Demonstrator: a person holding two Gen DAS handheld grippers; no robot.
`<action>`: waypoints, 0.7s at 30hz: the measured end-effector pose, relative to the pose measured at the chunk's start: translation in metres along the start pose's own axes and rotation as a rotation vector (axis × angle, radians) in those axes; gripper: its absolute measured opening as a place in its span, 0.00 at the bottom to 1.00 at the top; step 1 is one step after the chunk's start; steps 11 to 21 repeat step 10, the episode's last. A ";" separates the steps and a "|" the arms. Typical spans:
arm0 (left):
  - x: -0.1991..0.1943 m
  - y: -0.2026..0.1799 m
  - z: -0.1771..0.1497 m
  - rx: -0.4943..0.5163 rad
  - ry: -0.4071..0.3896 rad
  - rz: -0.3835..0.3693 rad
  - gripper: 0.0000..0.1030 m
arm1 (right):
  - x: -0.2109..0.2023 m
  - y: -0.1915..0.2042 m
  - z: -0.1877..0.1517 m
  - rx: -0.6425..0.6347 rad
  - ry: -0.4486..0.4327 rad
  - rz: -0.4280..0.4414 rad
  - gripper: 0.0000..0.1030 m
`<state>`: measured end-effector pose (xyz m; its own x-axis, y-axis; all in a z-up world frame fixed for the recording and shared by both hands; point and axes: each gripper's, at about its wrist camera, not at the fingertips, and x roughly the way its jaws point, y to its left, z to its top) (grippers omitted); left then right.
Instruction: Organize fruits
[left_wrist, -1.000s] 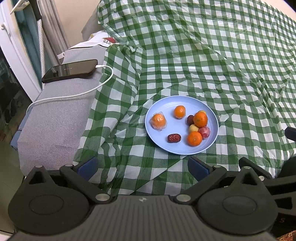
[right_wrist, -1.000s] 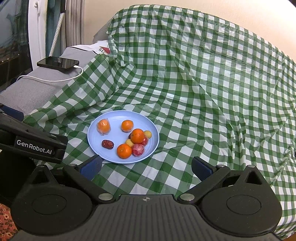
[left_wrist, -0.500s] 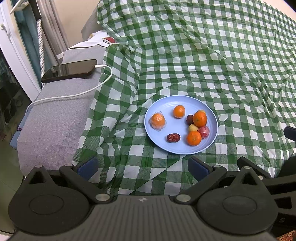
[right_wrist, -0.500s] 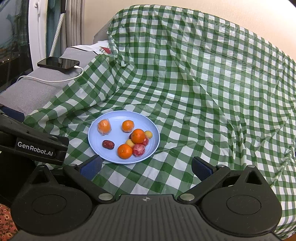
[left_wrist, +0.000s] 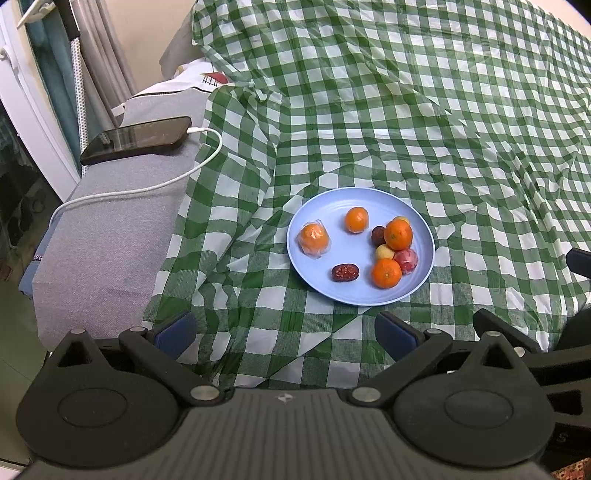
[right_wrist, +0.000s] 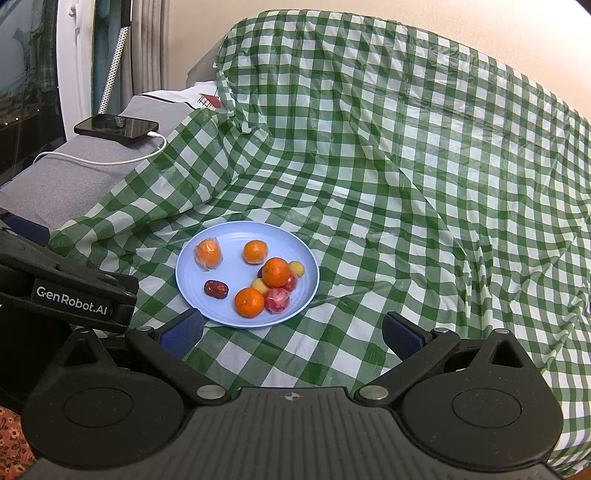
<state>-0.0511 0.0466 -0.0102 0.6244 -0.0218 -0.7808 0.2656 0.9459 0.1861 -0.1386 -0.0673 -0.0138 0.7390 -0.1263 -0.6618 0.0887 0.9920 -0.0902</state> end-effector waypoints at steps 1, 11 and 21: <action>0.000 0.000 0.000 -0.001 0.002 0.000 1.00 | 0.000 0.000 0.000 0.001 0.000 0.000 0.99; 0.002 0.002 0.001 -0.002 0.009 0.001 1.00 | 0.001 0.003 0.001 0.003 -0.001 0.003 0.99; 0.002 0.002 0.001 -0.002 0.009 0.001 1.00 | 0.001 0.003 0.001 0.003 -0.001 0.003 0.99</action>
